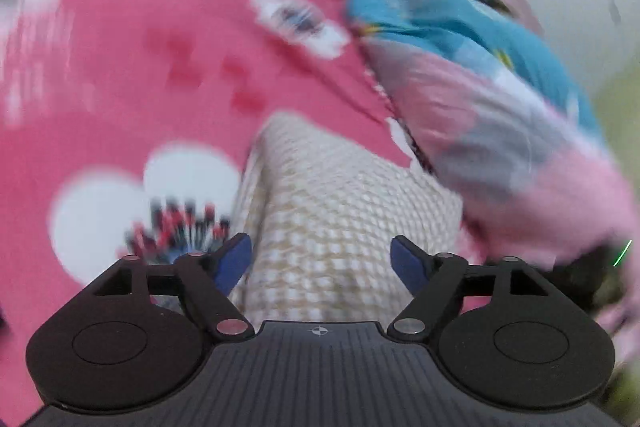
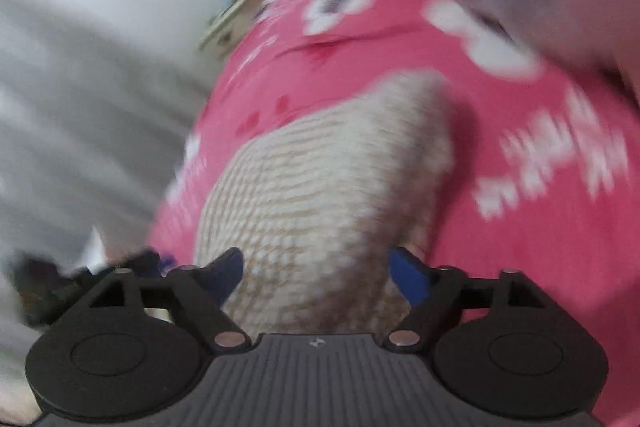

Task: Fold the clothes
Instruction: 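Grasp the folded cardigan with both grippers and lift it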

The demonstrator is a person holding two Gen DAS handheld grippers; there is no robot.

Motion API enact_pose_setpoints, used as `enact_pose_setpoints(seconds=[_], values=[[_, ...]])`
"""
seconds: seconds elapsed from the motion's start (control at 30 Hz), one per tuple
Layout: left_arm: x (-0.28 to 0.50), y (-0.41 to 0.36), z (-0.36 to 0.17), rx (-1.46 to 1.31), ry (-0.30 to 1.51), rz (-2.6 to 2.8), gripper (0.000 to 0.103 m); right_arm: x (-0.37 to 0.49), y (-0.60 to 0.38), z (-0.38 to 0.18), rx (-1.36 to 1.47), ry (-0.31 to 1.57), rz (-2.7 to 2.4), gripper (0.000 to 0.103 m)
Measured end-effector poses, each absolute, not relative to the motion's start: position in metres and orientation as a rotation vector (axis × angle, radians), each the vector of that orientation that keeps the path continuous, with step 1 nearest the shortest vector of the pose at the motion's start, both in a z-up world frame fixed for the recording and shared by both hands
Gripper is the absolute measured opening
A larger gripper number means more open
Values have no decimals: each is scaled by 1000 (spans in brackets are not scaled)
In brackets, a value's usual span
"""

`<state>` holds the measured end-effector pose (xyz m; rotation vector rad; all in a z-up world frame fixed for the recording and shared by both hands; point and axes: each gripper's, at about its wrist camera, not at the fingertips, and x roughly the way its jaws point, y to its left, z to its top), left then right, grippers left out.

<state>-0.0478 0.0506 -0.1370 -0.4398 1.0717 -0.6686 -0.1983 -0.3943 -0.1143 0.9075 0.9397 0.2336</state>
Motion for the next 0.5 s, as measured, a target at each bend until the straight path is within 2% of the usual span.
enact_pose_setpoints(seconds=[0.13, 0.2, 0.23, 0.33, 0.5], values=[[-4, 67, -193, -665, 1196, -656, 78, -188, -407, -152, 1067, 937, 214, 97], [14, 70, -215, -760, 1225, -696, 81, -178, -410, -163, 1097, 918, 189, 99], [21, 69, -224, -790, 1232, -721, 85, -174, -412, -168, 1111, 905, 180, 100], [37, 62, -242, -828, 1243, -793, 94, -161, -415, -181, 1154, 861, 169, 103], [38, 46, -251, -799, 1248, -929, 95, -159, -399, -186, 1109, 863, 250, 103]])
